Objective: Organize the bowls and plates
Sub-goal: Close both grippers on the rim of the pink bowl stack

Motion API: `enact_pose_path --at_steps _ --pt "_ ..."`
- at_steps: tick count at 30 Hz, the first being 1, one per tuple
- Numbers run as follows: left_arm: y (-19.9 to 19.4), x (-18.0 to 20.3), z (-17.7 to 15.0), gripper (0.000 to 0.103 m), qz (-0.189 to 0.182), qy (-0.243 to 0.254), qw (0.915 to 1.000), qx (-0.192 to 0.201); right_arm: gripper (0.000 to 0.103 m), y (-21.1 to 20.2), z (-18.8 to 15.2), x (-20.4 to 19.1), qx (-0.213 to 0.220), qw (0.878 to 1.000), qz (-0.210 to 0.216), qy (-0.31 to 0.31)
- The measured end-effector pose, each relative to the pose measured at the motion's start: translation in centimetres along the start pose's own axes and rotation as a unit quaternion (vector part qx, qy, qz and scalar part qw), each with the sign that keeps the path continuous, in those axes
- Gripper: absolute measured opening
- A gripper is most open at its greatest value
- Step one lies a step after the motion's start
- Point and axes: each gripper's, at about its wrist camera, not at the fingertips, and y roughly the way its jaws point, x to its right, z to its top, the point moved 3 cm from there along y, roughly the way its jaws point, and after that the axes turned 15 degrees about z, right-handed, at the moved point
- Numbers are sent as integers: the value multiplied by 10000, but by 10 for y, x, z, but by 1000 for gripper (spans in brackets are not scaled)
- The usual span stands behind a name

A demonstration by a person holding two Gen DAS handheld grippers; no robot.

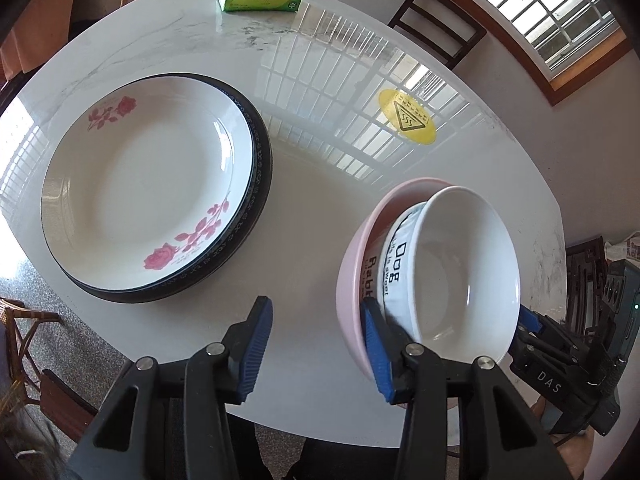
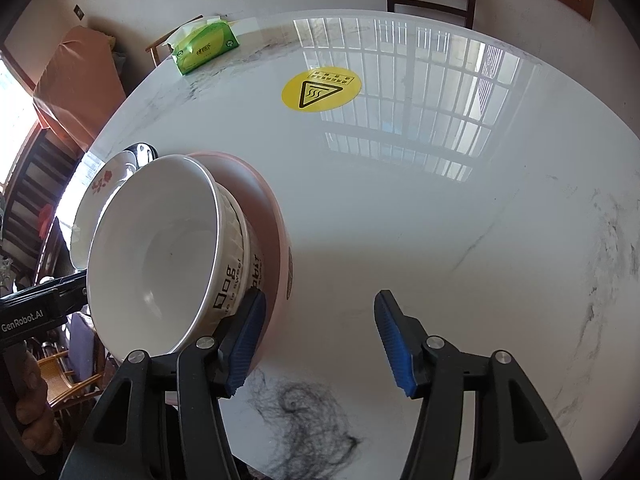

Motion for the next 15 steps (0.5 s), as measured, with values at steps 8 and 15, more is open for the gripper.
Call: enact_pose_path --at_steps 8,15 --pt "1 3 -7 46 319 -138 9993 136 53 3 1 4 -59 9997 113 203" --pt "-3 12 -7 10 24 193 9996 209 40 5 2 1 -97 9995 234 206"
